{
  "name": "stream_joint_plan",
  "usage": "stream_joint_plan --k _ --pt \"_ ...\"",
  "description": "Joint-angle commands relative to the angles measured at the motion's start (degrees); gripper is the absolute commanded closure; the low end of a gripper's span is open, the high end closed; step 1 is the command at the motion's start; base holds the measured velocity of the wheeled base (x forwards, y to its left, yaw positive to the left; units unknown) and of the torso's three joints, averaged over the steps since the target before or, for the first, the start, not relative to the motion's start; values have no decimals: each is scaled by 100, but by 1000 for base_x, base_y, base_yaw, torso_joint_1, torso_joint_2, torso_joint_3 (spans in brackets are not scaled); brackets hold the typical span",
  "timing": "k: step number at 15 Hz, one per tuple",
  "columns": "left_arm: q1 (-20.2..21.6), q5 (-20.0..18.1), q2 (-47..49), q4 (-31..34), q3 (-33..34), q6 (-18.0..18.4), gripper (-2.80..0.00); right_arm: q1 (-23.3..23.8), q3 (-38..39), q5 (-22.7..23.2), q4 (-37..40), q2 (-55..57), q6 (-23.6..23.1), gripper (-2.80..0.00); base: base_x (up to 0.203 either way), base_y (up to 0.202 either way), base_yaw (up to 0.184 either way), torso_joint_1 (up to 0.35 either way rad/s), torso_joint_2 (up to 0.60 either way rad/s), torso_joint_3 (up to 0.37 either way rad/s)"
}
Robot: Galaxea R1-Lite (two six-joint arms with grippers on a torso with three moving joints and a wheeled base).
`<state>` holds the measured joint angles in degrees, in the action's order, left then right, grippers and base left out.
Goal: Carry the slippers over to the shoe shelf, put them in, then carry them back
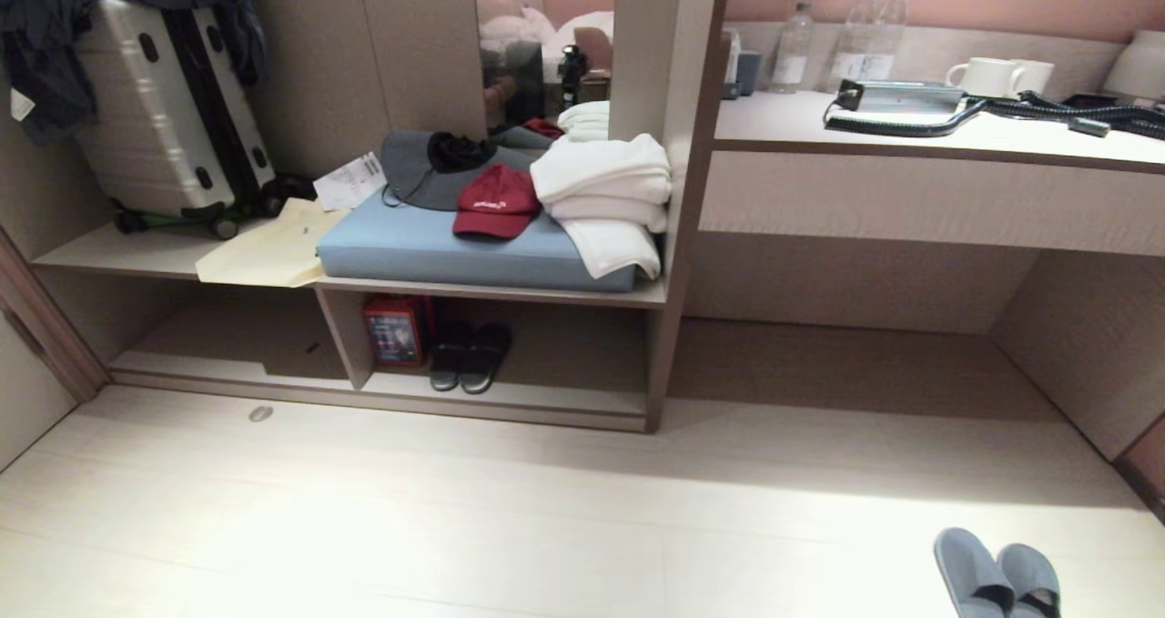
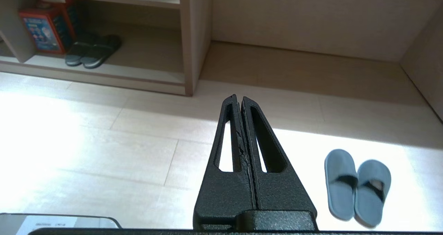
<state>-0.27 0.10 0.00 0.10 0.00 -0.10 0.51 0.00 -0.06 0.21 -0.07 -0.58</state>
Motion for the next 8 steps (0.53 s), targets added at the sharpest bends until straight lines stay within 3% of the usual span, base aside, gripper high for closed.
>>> stream_joint_plan --k 1,8 --pt "0 6 3 -1 9 -25 0 -7 9 -3 5 -10 -3 0 -196 0 0 7 2 7" --pt "0 7 0 -1 9 -43 0 -7 9 -3 5 -10 6 0 -196 0 0 3 3 4"
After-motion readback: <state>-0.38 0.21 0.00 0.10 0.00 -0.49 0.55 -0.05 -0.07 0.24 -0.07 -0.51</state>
